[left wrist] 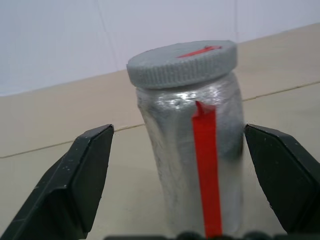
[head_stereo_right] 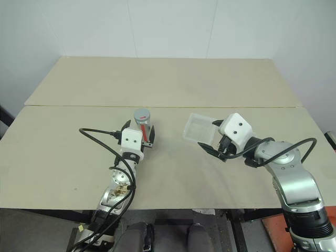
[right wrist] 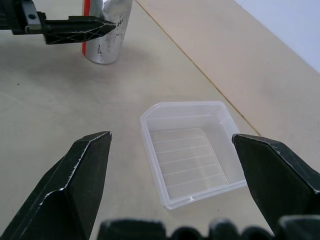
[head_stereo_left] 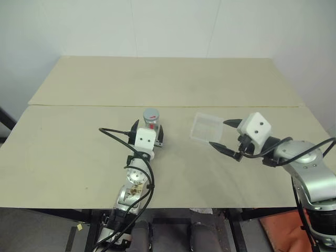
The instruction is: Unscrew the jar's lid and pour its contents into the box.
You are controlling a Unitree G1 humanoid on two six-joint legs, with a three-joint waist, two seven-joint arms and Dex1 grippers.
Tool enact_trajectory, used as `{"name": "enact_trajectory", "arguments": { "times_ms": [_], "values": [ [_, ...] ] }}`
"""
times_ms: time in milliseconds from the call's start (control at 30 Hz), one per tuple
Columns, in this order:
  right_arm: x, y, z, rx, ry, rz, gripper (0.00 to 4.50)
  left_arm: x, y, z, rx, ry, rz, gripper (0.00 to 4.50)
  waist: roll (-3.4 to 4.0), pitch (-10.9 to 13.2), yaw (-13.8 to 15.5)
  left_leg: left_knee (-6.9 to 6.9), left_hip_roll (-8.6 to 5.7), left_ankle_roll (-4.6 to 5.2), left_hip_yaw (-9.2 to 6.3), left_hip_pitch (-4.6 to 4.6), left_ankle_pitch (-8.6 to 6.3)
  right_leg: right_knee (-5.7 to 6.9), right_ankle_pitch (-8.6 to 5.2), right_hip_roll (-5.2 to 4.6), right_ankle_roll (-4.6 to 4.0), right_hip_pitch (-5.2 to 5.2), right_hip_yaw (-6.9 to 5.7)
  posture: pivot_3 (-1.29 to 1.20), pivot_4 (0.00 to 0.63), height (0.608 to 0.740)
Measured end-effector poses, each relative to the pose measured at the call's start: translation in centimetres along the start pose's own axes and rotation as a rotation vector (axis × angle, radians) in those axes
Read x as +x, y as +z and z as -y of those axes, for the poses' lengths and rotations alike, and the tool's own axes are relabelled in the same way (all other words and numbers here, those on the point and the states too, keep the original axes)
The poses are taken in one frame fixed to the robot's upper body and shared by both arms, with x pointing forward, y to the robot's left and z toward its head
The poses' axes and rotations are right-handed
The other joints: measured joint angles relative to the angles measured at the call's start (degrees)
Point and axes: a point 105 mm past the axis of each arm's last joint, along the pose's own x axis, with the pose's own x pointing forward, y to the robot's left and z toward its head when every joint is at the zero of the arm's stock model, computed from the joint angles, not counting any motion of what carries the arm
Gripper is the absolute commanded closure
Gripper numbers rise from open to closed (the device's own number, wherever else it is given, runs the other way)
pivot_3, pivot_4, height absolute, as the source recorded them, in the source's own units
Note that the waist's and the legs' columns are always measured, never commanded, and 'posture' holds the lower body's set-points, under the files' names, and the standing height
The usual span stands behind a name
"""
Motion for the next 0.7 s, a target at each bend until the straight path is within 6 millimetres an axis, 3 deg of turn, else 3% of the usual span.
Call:
{"name": "enact_trajectory", "arguments": {
  "times_ms": [600,700],
  "values": [
    [-0.4,-0.6,0.3,-0.009,-0.031,-0.030,0.00,0.5,-1.4,1.3,-0.032,0.039,-0.005,0.01,-0.01,0.0,0.0,0.00,0.00,0.00,0.01,-0.01,0.00,0.00,0.00,0.00,0.00,-0.02,0.00,0.00,0.150,0.740],
    [-0.4,-0.6,0.3,-0.011,-0.033,-0.032,0.00,0.6,-1.6,1.2,-0.027,0.055,-0.006,0.60,-0.01,0.0,0.0,0.00,0.00,0.00,0.01,-0.01,0.00,0.00,0.00,0.00,0.01,-0.02,0.00,0.00,0.150,0.740]
  ]
}}
